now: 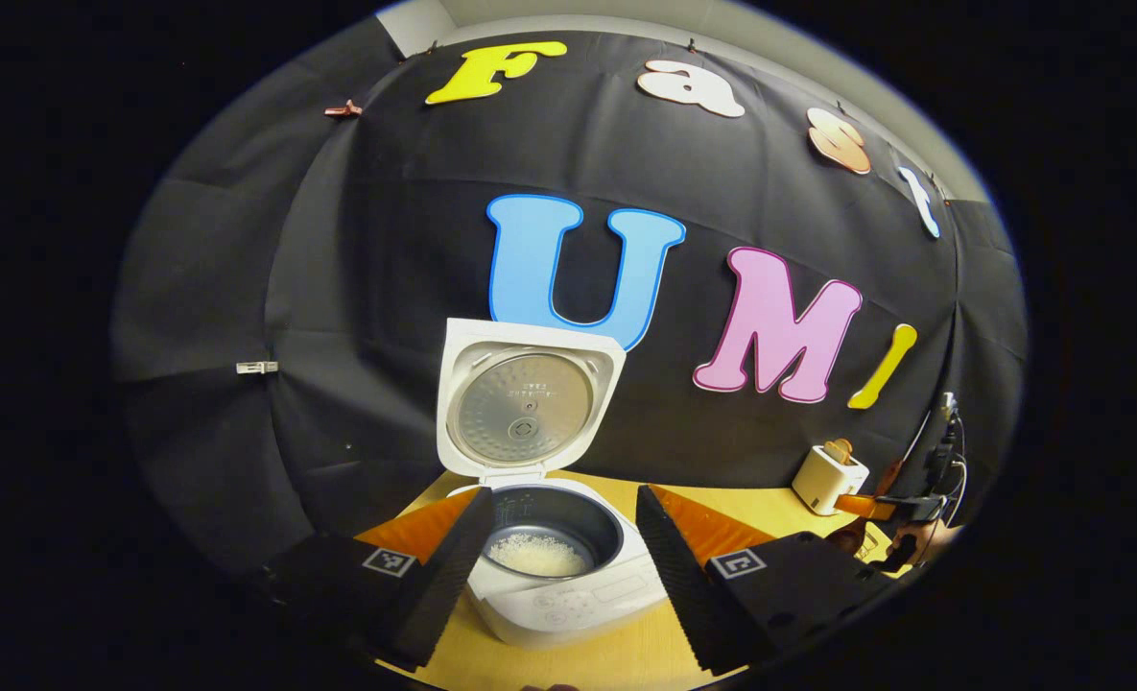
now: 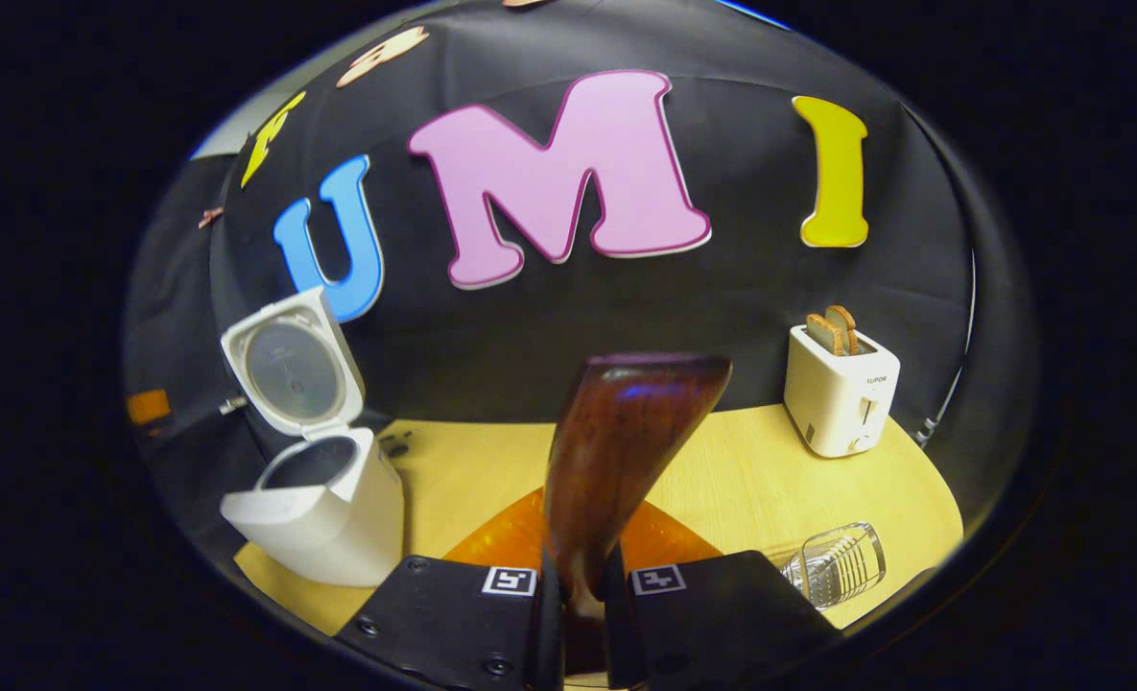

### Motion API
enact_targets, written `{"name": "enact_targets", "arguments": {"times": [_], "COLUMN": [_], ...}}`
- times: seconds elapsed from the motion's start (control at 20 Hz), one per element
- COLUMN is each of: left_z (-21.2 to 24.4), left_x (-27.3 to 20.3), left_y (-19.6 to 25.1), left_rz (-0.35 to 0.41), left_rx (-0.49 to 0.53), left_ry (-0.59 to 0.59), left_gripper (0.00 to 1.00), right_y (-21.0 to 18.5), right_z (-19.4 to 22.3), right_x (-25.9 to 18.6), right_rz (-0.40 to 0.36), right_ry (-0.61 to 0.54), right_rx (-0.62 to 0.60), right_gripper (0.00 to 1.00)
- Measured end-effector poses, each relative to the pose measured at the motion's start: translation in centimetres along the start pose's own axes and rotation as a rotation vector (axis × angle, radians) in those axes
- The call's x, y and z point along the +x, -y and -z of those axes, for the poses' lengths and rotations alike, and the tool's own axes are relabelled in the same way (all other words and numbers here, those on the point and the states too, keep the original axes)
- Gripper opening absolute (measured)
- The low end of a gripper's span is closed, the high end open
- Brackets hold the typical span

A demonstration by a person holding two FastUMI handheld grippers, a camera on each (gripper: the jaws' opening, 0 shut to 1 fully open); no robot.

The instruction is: Close the left gripper, press the button to open the rice cooker; take a wooden spoon from the chopstick holder with the right hand, scoop a spoonful of rice and pour it into the rice cooker, then put the wooden spoon back into the chopstick holder.

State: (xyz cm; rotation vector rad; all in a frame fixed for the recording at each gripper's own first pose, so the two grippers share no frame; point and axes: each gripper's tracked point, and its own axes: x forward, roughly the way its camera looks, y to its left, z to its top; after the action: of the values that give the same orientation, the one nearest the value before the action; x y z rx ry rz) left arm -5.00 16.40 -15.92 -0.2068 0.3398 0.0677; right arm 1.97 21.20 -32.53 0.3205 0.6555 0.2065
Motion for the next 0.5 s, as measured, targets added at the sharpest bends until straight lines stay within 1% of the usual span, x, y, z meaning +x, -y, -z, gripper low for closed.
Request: {"name": "enact_targets", "arguments": {"times": [0.05, 0.1, 0.25, 0.4, 0.5], "left_z": [0.0, 0.1, 0.0, -0.1, -0.1], "left_x": [0.0, 0.1, 0.3, 0.7, 1.1], "left_y": [-0.2, -0.5, -1.6, -2.6, -3.1], "left_rz": [0.008, 0.014, 0.019, 0.017, 0.016], "left_rx": [0.002, 0.003, 0.005, 0.005, 0.004], "left_ry": [-0.004, -0.007, -0.011, -0.011, -0.015], "left_gripper": [0.92, 0.95, 0.95, 0.95, 0.95], "right_y": [0.1, 0.2, -0.1, -0.6, -1.4], "right_z": [1.2, 2.3, 5.2, 7.1, 8.2], "right_x": [0.4, 0.7, 1.7, 2.4, 2.9], "right_rz": [0.022, 0.04, 0.08, 0.116, 0.12], "right_ry": [-0.021, -0.041, -0.099, -0.138, -0.16], "right_rx": [-0.033, -0.062, -0.123, -0.141, -0.113], "right_gripper": [0.21, 0.21, 0.21, 0.21, 0.21]}}
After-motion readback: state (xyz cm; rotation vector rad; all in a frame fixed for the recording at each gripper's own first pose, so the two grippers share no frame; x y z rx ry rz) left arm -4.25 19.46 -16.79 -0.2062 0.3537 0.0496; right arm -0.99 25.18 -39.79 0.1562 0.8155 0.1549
